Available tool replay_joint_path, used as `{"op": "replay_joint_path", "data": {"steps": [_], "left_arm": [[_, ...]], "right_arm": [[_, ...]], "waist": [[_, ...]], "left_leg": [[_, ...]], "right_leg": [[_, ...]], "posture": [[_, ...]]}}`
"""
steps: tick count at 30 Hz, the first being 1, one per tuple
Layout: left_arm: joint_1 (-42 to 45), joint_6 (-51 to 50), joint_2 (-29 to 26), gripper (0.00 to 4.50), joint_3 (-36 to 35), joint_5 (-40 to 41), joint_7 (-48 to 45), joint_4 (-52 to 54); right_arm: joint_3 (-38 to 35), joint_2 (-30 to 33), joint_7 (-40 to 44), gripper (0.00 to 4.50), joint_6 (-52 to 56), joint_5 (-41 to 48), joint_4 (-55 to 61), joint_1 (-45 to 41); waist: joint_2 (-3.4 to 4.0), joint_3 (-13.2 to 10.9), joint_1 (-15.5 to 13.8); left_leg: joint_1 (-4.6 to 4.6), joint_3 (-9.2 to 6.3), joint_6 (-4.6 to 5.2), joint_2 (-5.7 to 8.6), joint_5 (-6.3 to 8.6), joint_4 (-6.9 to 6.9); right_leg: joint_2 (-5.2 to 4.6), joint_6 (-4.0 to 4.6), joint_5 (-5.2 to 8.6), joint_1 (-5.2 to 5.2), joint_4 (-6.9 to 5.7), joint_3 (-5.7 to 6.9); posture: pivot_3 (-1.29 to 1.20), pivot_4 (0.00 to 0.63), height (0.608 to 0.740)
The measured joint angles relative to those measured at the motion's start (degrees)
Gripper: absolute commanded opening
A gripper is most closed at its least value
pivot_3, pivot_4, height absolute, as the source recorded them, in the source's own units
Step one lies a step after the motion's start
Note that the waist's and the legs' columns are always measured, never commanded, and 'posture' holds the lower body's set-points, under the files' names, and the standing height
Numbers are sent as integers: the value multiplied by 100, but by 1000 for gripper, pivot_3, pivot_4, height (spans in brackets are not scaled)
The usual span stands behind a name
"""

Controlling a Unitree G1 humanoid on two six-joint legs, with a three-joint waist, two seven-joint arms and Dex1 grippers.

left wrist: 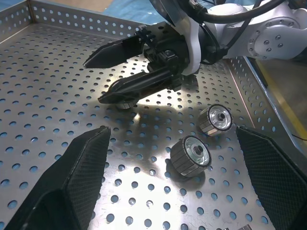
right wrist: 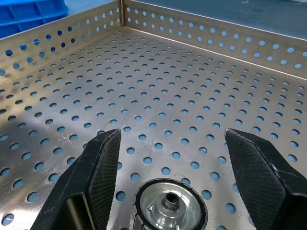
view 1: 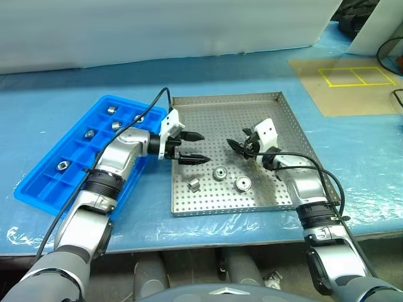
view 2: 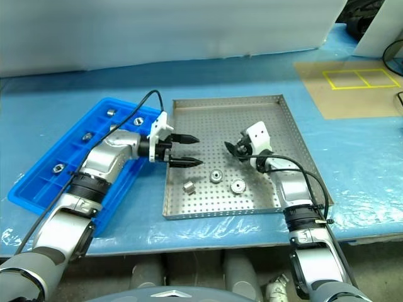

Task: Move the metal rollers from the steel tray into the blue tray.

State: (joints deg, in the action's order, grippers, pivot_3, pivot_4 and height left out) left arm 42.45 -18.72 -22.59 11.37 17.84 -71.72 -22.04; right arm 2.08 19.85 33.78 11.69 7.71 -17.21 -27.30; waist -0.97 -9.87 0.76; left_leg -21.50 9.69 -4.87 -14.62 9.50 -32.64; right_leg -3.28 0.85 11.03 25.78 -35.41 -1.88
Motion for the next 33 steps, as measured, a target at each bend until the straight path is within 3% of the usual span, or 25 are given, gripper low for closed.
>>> {"op": "replay_joint_path", "data": {"steps": [9, 12, 16, 26, 33], "left_arm": [[-90, -8, -29, 4432, -1, -18, 36, 110], [-92, -16, -40, 4500, -1, -20, 55, 144], [-115, -51, -74, 4500, -1, -21, 78, 199], [-328, -184, -219, 4500, -35, -6, 163, 464], [-466, -313, -705, 4500, -653, 119, 468, 601]], "right_arm": [[88, -81, 7, 3589, -141, -125, -500, 46], [96, -88, 4, 3003, -253, -182, -501, 65], [94, -113, -18, 1687, -287, -201, -501, 65], [92, -301, -78, 1692, -11, -170, -41, -36], [179, -610, 307, 1692, 376, 165, 563, -813]], "waist": [[1, -1, 1], [1, -1, 1], [1, -1, 1], [5, -3, 6], [9, -6, -3]], "left_leg": [[0, 0, 1, -1, 1, 1], [0, 0, 1, -1, 1, 1], [0, 1, 1, -1, 1, 1], [2, 3, 14, -4, 8, 14], [7, 5, 9, -8, 5, 31]], "right_leg": [[0, 0, 0, 0, 1, 1], [0, 0, 0, 0, 1, 1], [0, 0, 0, 1, 3, 2], [1, 0, 0, 2, 10, 4], [2, 1, 1, 6, 13, 9]], "posture": [[-299, 150, 740], [-299, 150, 740], [-300, 150, 740], [-262, 150, 740], [-174, 150, 740]]}}
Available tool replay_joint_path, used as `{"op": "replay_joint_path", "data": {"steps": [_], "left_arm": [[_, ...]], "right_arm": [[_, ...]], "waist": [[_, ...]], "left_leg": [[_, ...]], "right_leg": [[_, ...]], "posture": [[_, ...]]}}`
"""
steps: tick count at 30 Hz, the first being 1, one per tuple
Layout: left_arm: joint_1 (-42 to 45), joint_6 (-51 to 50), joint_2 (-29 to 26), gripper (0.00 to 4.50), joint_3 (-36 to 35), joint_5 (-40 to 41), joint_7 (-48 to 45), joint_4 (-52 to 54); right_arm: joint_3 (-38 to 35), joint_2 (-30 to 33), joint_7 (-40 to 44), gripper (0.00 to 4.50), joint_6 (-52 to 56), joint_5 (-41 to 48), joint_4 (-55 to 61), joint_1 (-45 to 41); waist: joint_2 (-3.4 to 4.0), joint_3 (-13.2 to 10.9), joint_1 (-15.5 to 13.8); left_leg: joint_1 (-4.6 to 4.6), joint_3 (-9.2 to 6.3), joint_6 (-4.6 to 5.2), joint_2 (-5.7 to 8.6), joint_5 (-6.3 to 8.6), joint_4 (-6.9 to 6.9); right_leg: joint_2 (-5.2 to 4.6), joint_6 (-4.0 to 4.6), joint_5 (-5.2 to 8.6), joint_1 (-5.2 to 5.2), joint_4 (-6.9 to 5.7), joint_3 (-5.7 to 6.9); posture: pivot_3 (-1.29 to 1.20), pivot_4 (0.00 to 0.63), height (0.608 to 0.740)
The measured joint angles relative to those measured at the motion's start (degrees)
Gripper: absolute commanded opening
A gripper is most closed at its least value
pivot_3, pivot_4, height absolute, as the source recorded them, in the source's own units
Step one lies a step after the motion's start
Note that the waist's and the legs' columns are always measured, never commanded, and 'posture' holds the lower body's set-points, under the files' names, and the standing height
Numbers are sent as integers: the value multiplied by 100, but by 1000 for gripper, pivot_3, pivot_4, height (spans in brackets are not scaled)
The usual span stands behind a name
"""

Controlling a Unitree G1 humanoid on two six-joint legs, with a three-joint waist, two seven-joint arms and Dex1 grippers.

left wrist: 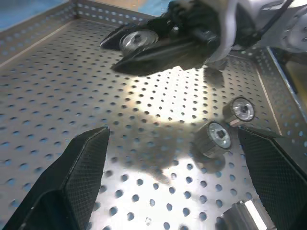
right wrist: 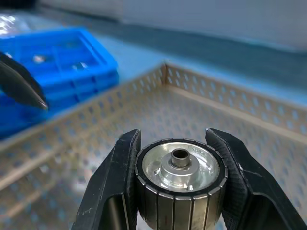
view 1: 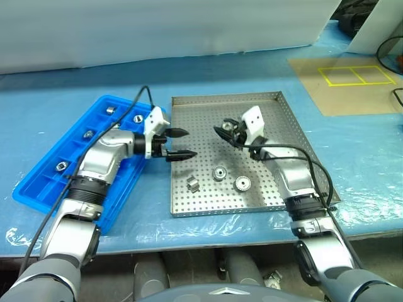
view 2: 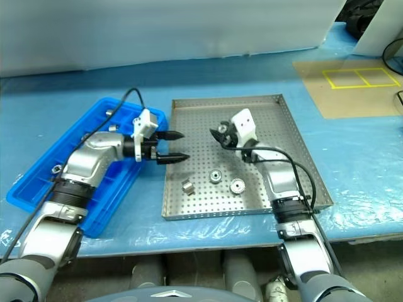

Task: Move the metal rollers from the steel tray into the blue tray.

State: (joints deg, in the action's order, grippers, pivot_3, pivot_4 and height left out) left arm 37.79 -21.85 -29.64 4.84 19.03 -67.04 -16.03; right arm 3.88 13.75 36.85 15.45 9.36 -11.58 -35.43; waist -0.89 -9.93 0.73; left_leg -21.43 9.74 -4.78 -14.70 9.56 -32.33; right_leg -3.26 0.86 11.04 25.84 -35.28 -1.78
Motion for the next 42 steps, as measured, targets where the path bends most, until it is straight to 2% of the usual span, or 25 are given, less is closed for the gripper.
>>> {"op": "replay_joint_path", "data": {"steps": [4, 10, 16, 20, 24, 31, 42], "left_arm": [[-209, -81, -397, 4500, -378, 5, 272, 223], [-1006, -329, -1077, 4500, -1352, 156, 854, 1026], [-2046, -792, -1289, 4500, -1927, 451, 1293, 2060], [-2363, -1020, -1311, 4500, -2210, 591, 1591, 2555], [-2633, -1220, -1407, 4500, -2425, 726, 1762, 2884], [-2905, -1363, -1680, 4500, -2579, 836, 1970, 3223], [-2974, -1319, -1870, 4500, -2628, 843, 1995, 3043]], "right_arm": [[306, -341, 236, 1692, -18, 31, -159, -221], [590, -922, 499, 1692, -462, -35, -1266, -814], [600, -1581, 724, 1692, -918, -40, -2273, -1534], [796, -2051, 808, 1692, -1273, -98, -2797, -1808], [827, -2076, 674, 1692, -1606, -176, -3469, -1948], [856, -2134, 533, 1692, -2080, -307, -4416, -2296], [1147, -2173, 907, 1692, -2077, -285, -4170, -2387]], "waist": [[1, -1, -31], [3, -2, -114], [4, -4, -374], [5, -4, -533], [4, -4, -675], [4, -4, -642], [3, -3, -660]], "left_leg": [[-6, -1, -18, -1, -10, 12], [-23, -5, -22, -9, -12, 22], [-31, -9, -24, -15, -13, 25], [-34, -17, -23, -16, -12, 25], [-38, -23, -21, -12, -11, 22], [-48, -57, -36, -16, -19, 21], [-72, -105, -64, -20, -36, 21]], "right_leg": [[-1, 1, 0, 1, 17, 6], [-3, 6, 3, 18, 21, 15], [-5, 9, 5, 22, 22, 27], [-9, 11, 7, 21, 19, 32], [-19, 11, 7, 16, 15, 35], [-9, 27, 17, 35, -20, 34], [-5, 40, 26, 37, -30, 64]], "posture": [[-56, 150, 740], [55, 150, 740], [200, 150, 740], [228, 150, 740], [255, 150, 740], [266, 150, 740], [237, 150, 740]]}}
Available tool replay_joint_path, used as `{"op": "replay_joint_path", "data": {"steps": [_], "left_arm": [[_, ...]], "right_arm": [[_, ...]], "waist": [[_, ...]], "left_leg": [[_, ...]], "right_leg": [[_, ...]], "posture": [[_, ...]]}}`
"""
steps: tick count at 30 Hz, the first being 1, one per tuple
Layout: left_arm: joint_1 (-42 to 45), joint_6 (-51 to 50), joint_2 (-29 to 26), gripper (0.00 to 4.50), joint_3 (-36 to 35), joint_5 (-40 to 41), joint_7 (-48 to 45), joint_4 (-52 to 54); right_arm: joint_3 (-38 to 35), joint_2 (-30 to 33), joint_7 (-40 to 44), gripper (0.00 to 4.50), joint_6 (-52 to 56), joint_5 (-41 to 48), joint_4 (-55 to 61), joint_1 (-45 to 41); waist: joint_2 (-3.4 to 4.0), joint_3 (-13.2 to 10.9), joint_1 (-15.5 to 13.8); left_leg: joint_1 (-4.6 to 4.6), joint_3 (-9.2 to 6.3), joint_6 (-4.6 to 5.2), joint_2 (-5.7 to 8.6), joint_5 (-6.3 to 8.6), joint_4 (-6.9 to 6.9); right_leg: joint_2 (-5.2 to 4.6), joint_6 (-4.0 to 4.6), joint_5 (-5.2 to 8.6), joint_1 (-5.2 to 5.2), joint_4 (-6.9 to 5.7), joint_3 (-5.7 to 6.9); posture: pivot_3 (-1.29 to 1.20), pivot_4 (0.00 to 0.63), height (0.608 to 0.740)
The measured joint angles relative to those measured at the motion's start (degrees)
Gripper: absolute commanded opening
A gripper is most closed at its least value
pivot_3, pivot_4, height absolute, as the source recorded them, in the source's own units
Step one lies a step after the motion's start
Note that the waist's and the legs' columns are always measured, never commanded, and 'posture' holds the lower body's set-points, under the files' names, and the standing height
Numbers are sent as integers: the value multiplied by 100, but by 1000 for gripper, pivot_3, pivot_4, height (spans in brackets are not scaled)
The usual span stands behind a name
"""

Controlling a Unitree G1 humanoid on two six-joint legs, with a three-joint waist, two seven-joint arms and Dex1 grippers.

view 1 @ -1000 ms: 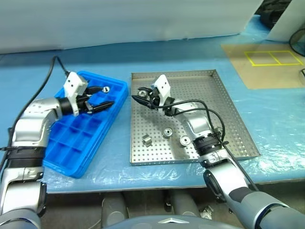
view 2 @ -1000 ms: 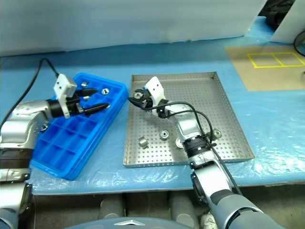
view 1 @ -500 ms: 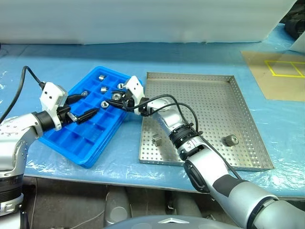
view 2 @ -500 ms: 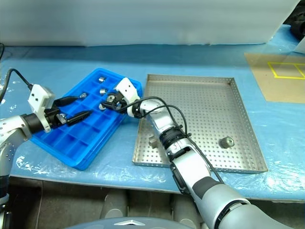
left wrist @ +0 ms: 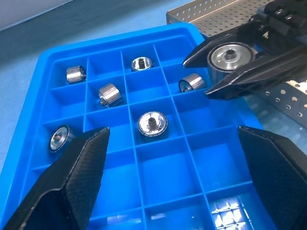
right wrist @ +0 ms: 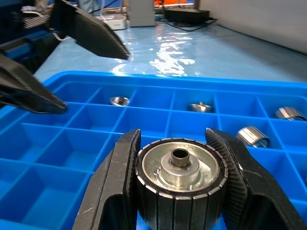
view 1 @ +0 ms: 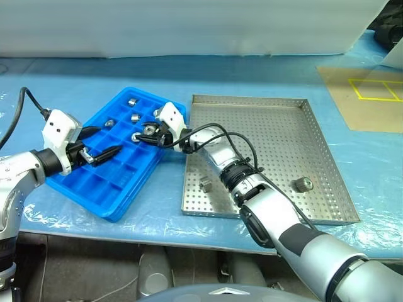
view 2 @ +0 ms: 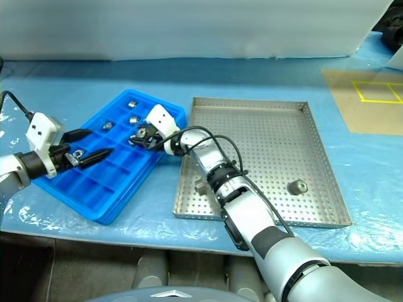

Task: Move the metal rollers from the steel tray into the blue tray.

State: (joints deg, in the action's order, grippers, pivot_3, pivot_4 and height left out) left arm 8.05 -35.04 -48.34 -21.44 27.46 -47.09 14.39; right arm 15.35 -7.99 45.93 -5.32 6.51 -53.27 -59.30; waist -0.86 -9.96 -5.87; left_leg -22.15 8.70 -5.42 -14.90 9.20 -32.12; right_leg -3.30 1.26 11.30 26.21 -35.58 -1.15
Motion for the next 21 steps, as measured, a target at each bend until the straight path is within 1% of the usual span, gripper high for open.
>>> {"op": "replay_joint_path", "data": {"steps": [7, 13, 17, 21], "left_arm": [[120, 15, -5, 4500, 141, 22, -19, -56], [157, 16, 40, 4500, 310, 55, -72, -57], [381, 119, 164, 4500, 562, 42, -142, -282], [828, 261, 335, 4500, 866, 13, -243, -627]], "right_arm": [[114, 0, -68, 1692, 111, 32, 169, 0], [-30, 40, -30, 1692, 227, 184, 693, 25], [-102, 178, 156, 1692, 477, 255, 1331, 417], [-116, 521, 149, 1692, 731, 232, 1816, 725]], "waist": [[-1, 0, 1], [-1, 1, 12], [-3, 2, 5], [-4, 2, 7]], "left_leg": [[1, -7, -5, 0, -3, -2], [1, -8, -19, 0, -11, -2], [3, -10, -22, 1, -13, -5], [5, -12, -32, 2, -19, -9]], "right_leg": [[-1, 0, 0, -2, -8, 3], [0, 1, 0, -2, -8, 4], [-1, 1, 0, -7, -10, 7], [-1, 1, -1, -11, -17, 8]], "posture": [[227, 150, 740], [182, 150, 740], [135, 150, 740], [104, 150, 740]]}}
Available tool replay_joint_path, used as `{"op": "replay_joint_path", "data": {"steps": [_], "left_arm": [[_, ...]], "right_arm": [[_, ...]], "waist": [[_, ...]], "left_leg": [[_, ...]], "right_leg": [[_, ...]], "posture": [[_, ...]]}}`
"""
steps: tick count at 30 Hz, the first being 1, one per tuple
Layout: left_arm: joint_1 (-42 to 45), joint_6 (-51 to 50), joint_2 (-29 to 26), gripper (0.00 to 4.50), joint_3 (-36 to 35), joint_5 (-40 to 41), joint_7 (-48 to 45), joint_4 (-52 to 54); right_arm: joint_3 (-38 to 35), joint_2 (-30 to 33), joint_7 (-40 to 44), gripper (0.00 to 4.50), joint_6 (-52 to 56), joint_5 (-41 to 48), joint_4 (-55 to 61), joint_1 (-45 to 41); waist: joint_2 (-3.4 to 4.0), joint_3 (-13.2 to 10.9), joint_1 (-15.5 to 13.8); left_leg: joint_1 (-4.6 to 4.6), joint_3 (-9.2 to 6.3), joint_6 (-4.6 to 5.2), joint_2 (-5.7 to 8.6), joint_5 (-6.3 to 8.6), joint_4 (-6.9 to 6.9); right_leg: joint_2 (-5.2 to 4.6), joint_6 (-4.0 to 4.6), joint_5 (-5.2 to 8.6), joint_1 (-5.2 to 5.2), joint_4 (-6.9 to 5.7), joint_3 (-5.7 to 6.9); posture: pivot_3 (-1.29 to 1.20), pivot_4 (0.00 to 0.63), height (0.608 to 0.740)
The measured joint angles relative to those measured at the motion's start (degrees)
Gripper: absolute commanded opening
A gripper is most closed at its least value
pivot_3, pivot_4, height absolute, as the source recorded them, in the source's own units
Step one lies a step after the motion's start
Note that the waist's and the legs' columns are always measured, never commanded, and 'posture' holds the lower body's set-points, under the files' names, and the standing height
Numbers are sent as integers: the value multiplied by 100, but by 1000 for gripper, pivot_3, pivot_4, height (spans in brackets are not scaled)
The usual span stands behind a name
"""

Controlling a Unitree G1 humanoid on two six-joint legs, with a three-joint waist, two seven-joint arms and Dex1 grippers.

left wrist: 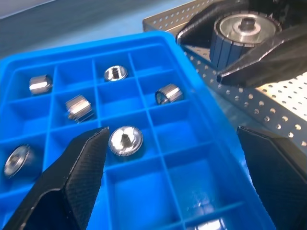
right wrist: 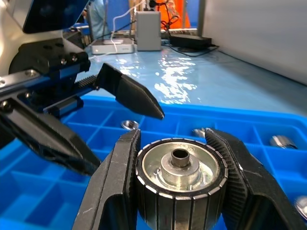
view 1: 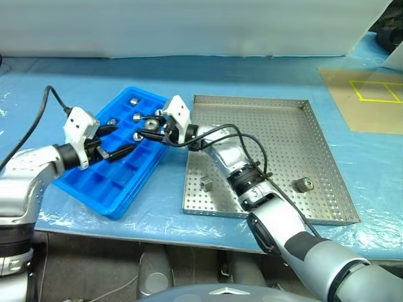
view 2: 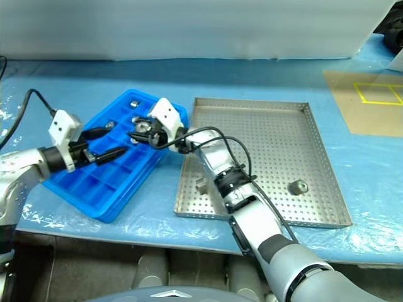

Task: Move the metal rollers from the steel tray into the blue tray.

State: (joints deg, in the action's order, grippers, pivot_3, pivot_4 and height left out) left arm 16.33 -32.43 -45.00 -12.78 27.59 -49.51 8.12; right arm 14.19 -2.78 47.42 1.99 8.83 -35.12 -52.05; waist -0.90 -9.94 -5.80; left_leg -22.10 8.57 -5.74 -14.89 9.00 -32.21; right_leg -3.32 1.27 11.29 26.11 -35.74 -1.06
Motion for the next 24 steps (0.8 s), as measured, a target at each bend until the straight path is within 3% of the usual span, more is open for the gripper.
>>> {"op": "replay_joint_path", "data": {"steps": [6, 12, 24], "left_arm": [[226, 258, 3, 4500, 137, -27, -206, -410], [608, 508, -1, 4500, 135, -194, -145, -764], [300, 318, -12, 4500, 138, -147, -169, -486]], "right_arm": [[-162, 402, -32, 1692, 495, 10, 577, 313], [-112, 164, -129, 1692, 519, -86, 520, 229], [-231, 601, -138, 1692, 590, -105, 641, 428]], "waist": [[-1, 1, 93], [-1, 1, 137], [-1, 1, 42]], "left_leg": [[10, 0, -4, -2, -2, 6], [8, 0, -3, -1, -2, 5], [7, -1, -3, 0, -2, 2]], "right_leg": [[9, 0, 0, 0, -2, -7], [6, 0, 0, 0, 0, -6], [3, 0, 0, -3, -2, -3]], "posture": [[75, 150, 740], [96, 150, 740], [95, 150, 740]]}}
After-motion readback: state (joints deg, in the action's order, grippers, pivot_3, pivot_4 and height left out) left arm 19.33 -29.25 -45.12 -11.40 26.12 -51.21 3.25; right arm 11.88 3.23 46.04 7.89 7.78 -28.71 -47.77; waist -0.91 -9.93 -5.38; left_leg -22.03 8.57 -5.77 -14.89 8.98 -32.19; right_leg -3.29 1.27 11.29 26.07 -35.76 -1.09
